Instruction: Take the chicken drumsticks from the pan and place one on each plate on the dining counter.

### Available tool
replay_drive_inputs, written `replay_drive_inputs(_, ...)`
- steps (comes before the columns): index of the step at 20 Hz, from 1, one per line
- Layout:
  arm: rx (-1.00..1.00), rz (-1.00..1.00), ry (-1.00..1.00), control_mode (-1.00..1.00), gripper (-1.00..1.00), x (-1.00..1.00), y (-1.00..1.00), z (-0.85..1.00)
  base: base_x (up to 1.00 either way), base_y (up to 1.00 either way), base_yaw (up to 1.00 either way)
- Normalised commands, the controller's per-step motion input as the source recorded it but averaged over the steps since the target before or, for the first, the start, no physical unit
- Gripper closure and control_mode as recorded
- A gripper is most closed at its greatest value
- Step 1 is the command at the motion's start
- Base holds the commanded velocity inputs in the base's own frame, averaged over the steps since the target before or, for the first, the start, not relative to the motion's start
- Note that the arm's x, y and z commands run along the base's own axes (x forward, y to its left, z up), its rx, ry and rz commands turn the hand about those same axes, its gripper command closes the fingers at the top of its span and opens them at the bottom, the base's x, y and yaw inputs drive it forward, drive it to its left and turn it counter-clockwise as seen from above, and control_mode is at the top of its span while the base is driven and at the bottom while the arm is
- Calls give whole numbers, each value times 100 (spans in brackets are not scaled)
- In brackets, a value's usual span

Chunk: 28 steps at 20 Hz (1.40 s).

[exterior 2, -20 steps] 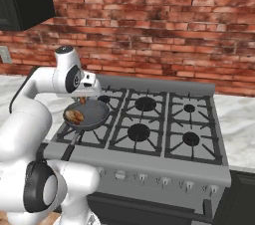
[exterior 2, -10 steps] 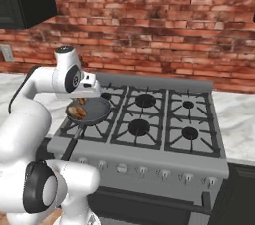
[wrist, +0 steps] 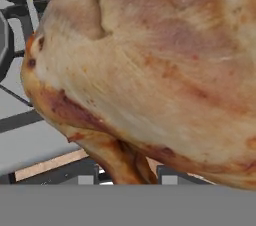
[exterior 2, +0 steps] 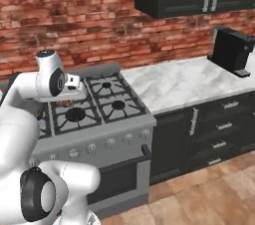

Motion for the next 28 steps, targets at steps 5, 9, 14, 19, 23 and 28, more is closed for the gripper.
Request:
replay_drive_inputs(5, 0, 0, 0, 100, 100, 0, 0, 0, 0, 5, -100)
replay_drive_inputs(9, 0, 0, 0, 100, 100, 0, 0, 0, 0, 3, -100)
replay_drive_inputs(14, 0, 0, 0, 100, 100, 0, 0, 0, 0, 0, -100)
replay_drive_inputs(19, 0, 0, 0, 100, 100, 0, 0, 0, 0, -1, -100)
replay_drive_inputs(23, 0, 0, 0, 100, 100, 0, 0, 0, 7, -6, -99)
replay_drive_inputs(28, 0, 0, 0, 100, 100, 0, 0, 0, 34, 0, -85)
